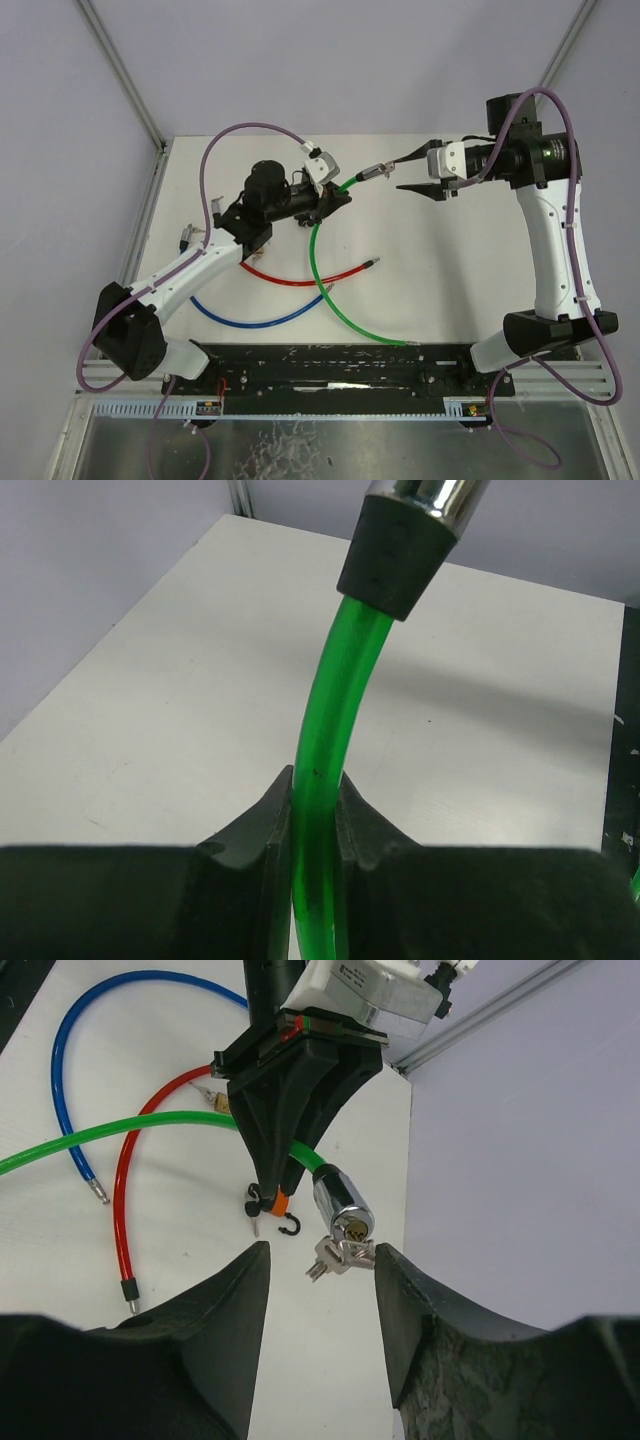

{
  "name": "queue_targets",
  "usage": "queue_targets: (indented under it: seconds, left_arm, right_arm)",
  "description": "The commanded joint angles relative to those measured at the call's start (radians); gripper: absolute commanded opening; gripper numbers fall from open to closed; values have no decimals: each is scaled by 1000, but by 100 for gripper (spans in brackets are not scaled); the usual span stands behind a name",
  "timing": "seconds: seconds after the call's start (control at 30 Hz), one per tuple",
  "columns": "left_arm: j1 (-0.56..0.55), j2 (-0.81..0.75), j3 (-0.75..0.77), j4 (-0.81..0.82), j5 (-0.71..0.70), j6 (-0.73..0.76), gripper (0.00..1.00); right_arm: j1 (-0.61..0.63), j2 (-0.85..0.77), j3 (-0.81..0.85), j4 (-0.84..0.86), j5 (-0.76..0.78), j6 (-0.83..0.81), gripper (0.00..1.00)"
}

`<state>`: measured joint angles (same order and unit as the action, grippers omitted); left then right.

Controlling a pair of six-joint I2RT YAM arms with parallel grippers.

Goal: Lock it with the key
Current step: Lock the lock.

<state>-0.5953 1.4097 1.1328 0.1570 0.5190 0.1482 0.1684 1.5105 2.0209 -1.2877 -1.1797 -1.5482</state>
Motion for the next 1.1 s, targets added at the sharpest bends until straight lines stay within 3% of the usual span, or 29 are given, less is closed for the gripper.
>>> queue_targets:
  seconds: [0.0, 0.63, 1.07]
  left_arm:
    - [-15, 0, 55, -2, 5, 20, 0]
    - [-25, 2, 57, -9, 26, 27, 0]
    - [-24, 3, 51, 17, -2, 11, 0]
  right_arm:
    - [28, 5, 31, 42, 24, 33, 51]
    - [44, 7, -16, 112, 123, 66, 41]
    - [60, -1, -36, 105, 140, 70, 17]
